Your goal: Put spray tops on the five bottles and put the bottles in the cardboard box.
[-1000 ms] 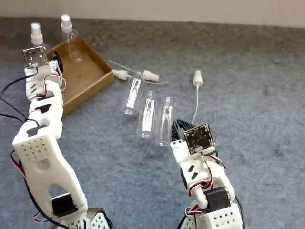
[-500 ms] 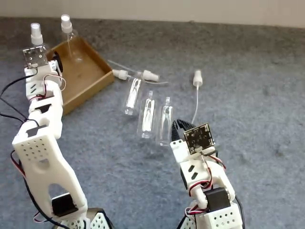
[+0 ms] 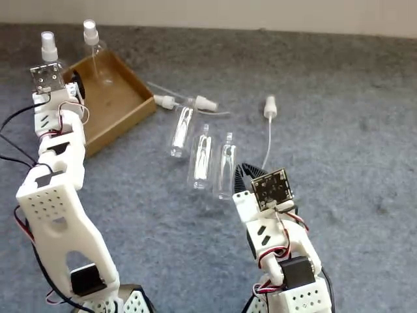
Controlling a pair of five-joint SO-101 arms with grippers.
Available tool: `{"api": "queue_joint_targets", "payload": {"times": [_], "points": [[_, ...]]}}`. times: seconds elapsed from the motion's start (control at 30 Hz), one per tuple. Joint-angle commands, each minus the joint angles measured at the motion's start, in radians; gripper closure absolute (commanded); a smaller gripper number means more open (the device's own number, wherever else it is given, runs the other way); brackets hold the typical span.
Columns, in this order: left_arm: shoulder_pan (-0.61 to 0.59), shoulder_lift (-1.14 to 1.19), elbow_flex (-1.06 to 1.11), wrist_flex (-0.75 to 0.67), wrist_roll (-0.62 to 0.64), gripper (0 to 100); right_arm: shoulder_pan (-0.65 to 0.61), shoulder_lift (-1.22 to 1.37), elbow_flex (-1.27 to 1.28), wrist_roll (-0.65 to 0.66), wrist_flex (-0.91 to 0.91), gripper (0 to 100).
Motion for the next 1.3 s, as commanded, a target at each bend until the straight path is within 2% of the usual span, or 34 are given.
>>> {"api": "queue_joint_targets", "payload": {"times": [0.0, 0.77, 1.03, 1.27], "points": [[-0.024, -0.013, -0.061, -0.006, -0.012, 90, 0.013, 0.002, 0.114, -0.006, -0.021, 97.5], [-0.028, -0.005, -0.068, 0.002, -0.012, 89, 0.013, 0.002, 0.114, -0.006, -0.021, 97.5], [-0.03, -0.012, -0.056, 0.002, -0.011, 77, 0.013, 0.002, 0.114, -0.006, -0.021, 97.5], [-0.03, -0.013, -0.035, 0.0, -0.011, 76, 0.015, 0.002, 0.114, -0.006, -0.021, 97.5]]}}
